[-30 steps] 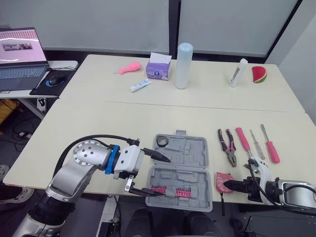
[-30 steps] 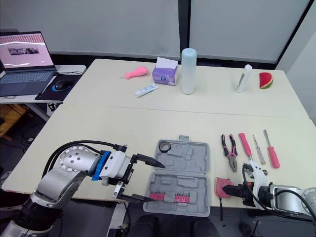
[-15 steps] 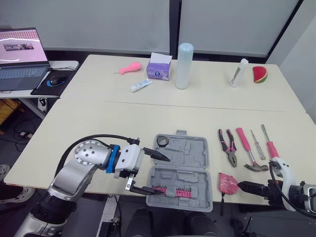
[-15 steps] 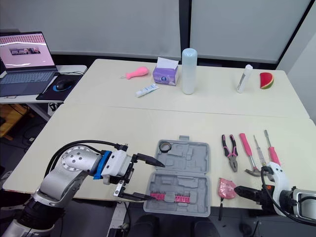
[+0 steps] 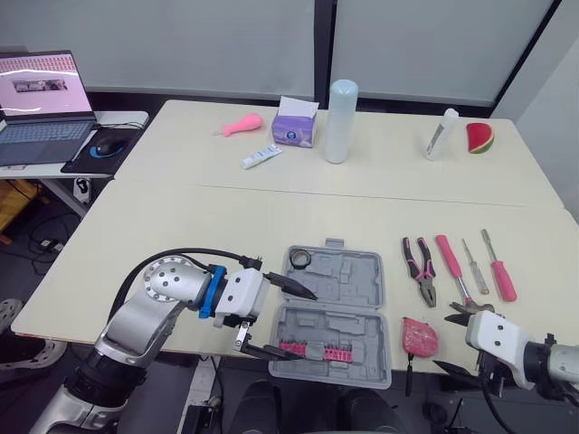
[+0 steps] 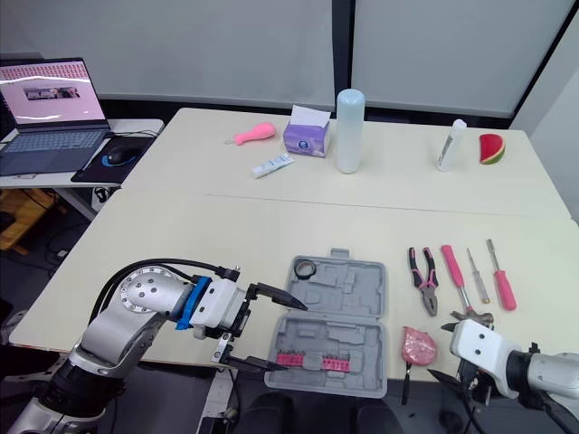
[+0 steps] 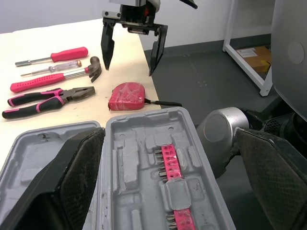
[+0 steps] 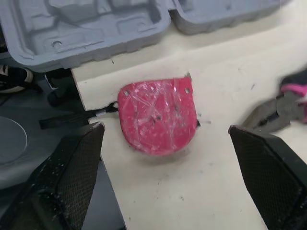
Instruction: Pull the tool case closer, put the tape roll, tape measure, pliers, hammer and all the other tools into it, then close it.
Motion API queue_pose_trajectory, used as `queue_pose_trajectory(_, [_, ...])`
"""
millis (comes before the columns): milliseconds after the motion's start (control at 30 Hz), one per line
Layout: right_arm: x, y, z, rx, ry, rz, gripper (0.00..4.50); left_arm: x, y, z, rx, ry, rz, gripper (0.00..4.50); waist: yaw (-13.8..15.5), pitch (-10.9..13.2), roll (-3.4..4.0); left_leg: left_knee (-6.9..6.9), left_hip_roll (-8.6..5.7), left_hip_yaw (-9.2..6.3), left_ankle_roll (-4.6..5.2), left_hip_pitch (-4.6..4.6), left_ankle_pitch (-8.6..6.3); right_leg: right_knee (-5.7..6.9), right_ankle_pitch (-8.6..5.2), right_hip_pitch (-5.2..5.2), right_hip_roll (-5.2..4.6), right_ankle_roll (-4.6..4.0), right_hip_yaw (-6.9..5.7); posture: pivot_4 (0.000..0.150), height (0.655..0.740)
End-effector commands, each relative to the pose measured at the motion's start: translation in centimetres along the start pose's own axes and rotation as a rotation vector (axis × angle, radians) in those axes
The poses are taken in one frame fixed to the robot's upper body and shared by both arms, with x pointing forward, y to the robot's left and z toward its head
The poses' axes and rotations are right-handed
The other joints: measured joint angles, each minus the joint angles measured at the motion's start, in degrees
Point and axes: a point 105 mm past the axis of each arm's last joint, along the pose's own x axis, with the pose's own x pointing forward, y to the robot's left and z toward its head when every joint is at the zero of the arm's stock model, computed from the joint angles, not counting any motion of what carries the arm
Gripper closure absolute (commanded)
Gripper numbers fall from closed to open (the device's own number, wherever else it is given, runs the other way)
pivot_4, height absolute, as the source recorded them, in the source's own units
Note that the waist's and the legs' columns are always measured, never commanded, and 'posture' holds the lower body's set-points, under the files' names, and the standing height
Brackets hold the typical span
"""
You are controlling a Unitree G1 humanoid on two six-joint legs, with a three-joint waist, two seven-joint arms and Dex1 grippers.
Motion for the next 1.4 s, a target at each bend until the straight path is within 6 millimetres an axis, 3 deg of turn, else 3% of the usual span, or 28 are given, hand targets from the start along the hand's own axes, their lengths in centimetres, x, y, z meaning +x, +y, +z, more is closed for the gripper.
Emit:
queue_pose_trajectory(33, [0.7,-0.4,-0.1,-0.019,-0.007,0.032,0.09,0.2,0.0,0.3,0.031,-0.005,-0.014,0.00,0.00,0.00,-0.01,0.01,0.00,0.00,0.00,0.01,0.00,0.00,0.00,0.02,0.00,0.00,0.00,0.150,0.6921])
queue_pose_trajectory(267, [1.9,-0.6,-1.6,-0.059,0.035,0.101,0.09,0.4,-0.1,0.4,0.038,-0.010,-0.021,0.00,0.36,0.00,0.00,0.03,-0.05,0.00,0.01,0.00,-0.01,-0.01,0.00,0.02,-0.06,0.00,-0.01,0.150,0.6921])
queue_pose_trajectory(900, [3.4,-0.8,-2.1,-0.121,0.040,0.107,0.09,1.1,-0.2,0.6,0.052,-0.027,-0.041,0.00,0.41,0.00,0.01,0.06,-0.04,-0.01,0.00,0.01,0.00,0.04,0.00,0.03,-0.11,0.00,-0.03,0.150,0.6921])
queue_pose_trajectory(1067, [3.6,-1.1,-1.9,-0.131,0.040,0.092,1.32,1.2,0.0,0.8,0.053,-0.032,-0.036,0.00,0.38,-0.01,0.02,0.07,-0.03,-0.01,-0.01,0.01,0.00,0.06,0.00,0.03,-0.12,-0.01,-0.02,0.150,0.6921])
queue_pose_trajectory(1400, [2.3,-2.0,-0.6,-0.115,0.050,0.064,1.38,0.8,0.9,0.9,0.033,-0.031,0.015,0.00,0.43,-0.01,0.03,0.08,-0.04,-0.01,-0.01,0.00,0.01,0.08,0.00,0.02,-0.12,-0.01,-0.03,0.150,0.6921])
